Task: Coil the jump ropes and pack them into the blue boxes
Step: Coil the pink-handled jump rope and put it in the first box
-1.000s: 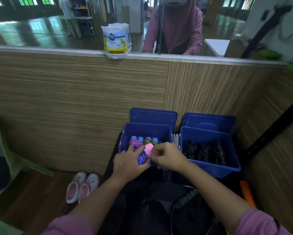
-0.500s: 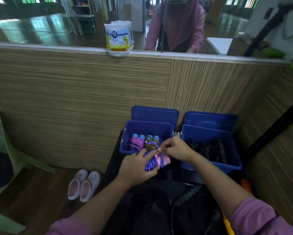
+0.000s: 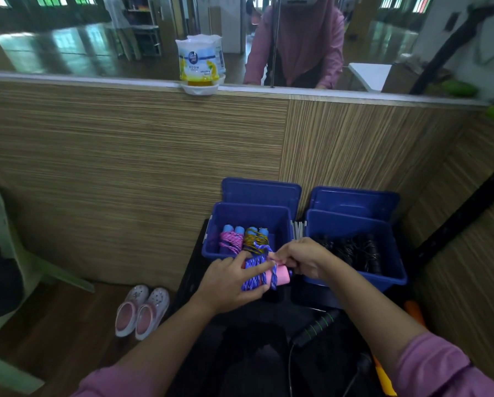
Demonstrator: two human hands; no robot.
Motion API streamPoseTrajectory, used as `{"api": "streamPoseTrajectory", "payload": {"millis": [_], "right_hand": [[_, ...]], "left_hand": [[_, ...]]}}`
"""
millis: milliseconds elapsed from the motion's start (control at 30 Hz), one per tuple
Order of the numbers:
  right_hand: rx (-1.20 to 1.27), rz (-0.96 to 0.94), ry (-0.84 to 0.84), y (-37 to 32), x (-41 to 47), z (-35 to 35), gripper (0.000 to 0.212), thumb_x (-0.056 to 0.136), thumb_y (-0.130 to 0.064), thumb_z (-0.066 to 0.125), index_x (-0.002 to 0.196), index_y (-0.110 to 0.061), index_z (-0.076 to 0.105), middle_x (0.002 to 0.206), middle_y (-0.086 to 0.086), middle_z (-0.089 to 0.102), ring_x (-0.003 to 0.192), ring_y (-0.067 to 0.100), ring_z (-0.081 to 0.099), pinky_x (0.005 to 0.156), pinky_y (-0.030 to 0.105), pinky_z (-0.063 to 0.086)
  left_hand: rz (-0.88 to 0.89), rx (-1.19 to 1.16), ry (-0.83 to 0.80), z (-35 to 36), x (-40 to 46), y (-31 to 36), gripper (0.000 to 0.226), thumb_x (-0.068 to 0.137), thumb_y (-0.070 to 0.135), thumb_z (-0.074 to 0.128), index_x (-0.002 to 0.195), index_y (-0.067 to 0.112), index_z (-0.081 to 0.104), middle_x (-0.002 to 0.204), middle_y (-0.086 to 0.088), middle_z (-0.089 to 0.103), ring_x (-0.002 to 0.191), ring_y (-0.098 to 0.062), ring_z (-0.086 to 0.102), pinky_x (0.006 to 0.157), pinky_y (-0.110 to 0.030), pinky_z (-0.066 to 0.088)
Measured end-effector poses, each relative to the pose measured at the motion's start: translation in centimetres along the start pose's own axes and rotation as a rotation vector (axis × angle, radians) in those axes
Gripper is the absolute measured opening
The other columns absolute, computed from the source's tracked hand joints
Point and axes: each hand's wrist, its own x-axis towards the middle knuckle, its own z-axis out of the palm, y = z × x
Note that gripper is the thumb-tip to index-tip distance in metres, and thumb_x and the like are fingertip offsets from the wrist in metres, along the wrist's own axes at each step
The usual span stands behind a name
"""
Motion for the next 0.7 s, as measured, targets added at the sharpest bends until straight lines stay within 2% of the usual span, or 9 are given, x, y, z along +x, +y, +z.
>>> {"api": "streamPoseTrajectory", "payload": {"millis": [200,333,433,600,700], "right_hand": [[-0.045,0.01,0.01,-0.2,-0.2,-0.1,0.031,0.075,-0.007,0.075,0.052,-0.01,0.055,0.037,-0.003,0.038,0.042,0.011,0.029,0.05,0.024,0.023],[-0.003,0.002,0.049,-0.1,-0.2,0.1,0.026,0.078,0.006,0.066,0.056,-0.005,0.058,0.038,0.001,0.043,0.046,0.015,0.037,0.053,0.025,0.034],[0.083,-0.037,0.11,-0.8,-0.2,-1.5,0.026,0.083,0.007,0.06,0.06,-0.002,0.055,0.043,0.003,0.041,0.05,0.015,0.034,0.051,0.026,0.034],[-0.385,-0.134,0.021,-0.6,-0.9,-0.8,0.02,0.083,-0.019,0.07,0.065,-0.01,0.065,0.052,0.002,0.048,0.049,0.013,0.041,0.045,0.023,0.037],[-0.428,-0.14,0.063,-0.3,-0.7,-0.1,0.025,0.075,-0.026,0.075,0.06,-0.01,0.064,0.042,-0.002,0.047,0.044,0.013,0.04,0.045,0.022,0.032]], "left_hand": [[0.01,-0.011,-0.011,0.0,-0.1,0.2,0.051,0.086,0.062,0.048,0.136,0.05,0.041,0.108,0.002,0.058,0.064,-0.015,0.059,0.055,-0.027,0.049],[-0.02,-0.093,-0.022,0.4,-0.1,0.2,0.047,0.082,0.062,0.052,0.124,0.041,0.047,0.107,0.0,0.059,0.068,-0.02,0.063,0.056,-0.033,0.052],[-0.048,-0.099,-0.014,0.7,-0.8,-0.9,0.046,0.081,0.062,0.054,0.119,0.038,0.051,0.111,0.0,0.06,0.069,-0.02,0.064,0.057,-0.032,0.052],[0.07,-0.01,0.043,0.5,-0.2,-0.4,0.047,0.081,0.062,0.055,0.12,0.036,0.056,0.111,0.001,0.064,0.068,-0.016,0.062,0.056,-0.029,0.05],[0.147,0.089,0.067,0.7,0.4,-0.1,0.05,0.08,0.064,0.055,0.118,0.034,0.063,0.11,0.001,0.067,0.066,-0.019,0.061,0.055,-0.028,0.048]]}}
